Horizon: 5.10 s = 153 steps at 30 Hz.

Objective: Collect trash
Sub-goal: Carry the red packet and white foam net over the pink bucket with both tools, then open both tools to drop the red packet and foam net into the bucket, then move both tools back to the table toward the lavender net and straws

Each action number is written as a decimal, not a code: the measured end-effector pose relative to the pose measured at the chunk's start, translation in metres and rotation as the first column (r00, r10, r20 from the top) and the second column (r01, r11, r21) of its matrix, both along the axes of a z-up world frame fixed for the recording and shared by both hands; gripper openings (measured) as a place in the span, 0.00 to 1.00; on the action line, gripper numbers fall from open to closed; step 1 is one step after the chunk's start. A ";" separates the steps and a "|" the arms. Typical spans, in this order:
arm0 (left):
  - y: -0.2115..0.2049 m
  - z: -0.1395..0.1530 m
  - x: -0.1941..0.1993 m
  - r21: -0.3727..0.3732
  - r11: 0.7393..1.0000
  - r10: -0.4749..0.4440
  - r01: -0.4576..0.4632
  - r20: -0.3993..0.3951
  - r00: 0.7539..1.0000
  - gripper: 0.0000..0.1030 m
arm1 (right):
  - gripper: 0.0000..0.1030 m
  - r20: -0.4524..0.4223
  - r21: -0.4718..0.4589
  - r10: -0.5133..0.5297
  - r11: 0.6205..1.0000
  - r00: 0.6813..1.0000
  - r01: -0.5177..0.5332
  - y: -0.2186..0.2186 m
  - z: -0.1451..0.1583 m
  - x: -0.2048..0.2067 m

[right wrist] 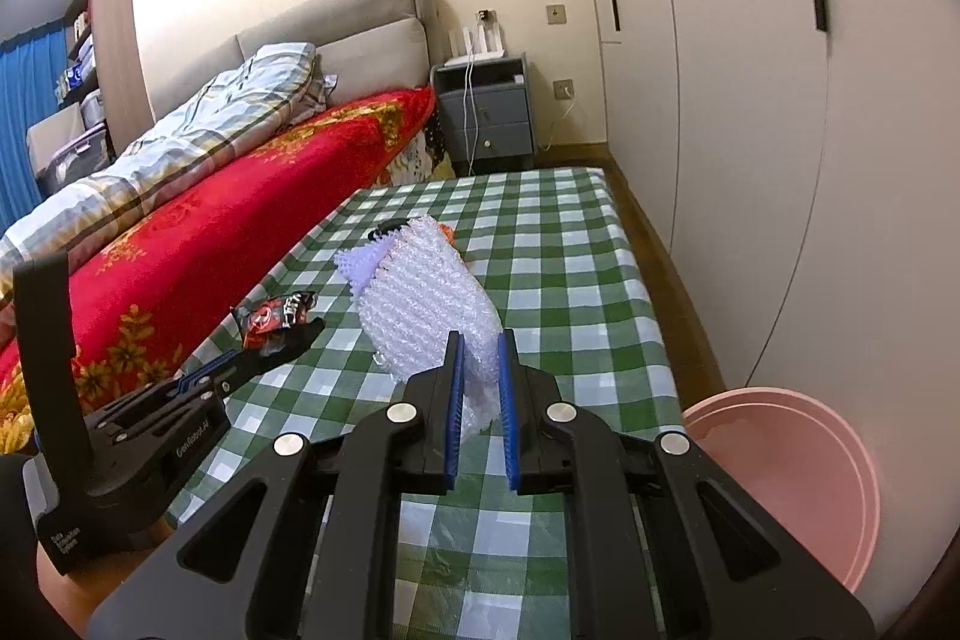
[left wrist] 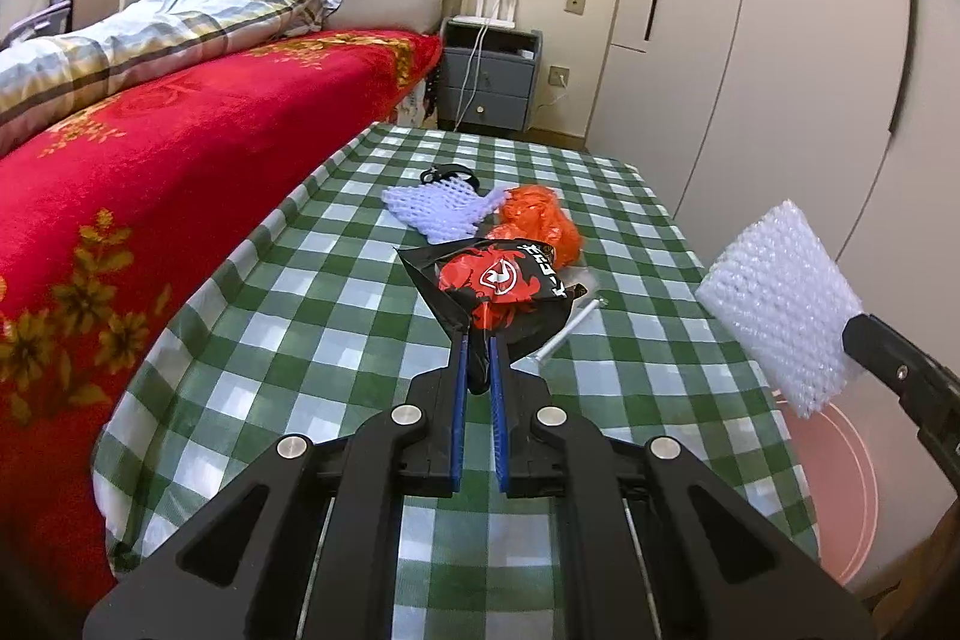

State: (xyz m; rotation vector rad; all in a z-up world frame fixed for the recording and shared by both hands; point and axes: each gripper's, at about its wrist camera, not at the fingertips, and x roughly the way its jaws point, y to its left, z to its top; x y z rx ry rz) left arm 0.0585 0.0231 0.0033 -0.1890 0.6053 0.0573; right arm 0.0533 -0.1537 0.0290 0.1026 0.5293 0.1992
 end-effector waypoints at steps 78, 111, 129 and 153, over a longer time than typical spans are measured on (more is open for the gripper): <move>-0.135 -0.003 0.008 -0.039 0.945 -0.324 0.326 0.049 0.945 0.07 | 0.11 0.003 0.014 -0.444 0.896 0.896 0.443 -0.115 0.009 -0.035; -0.233 -0.049 0.034 -0.145 0.808 -0.586 0.571 -0.091 0.805 0.23 | 0.30 -0.103 0.048 -0.617 0.780 0.780 0.624 -0.175 -0.014 -0.034; -0.147 -0.028 0.030 -0.099 0.925 -0.368 0.366 0.007 0.930 0.23 | 0.31 -0.048 0.057 -0.478 0.875 0.877 0.481 -0.124 -0.016 -0.020; -0.010 -0.021 0.050 -0.053 0.997 0.060 -0.057 0.051 0.997 0.17 | 0.20 -0.055 0.113 -0.152 0.981 0.987 0.157 -0.012 -0.048 0.053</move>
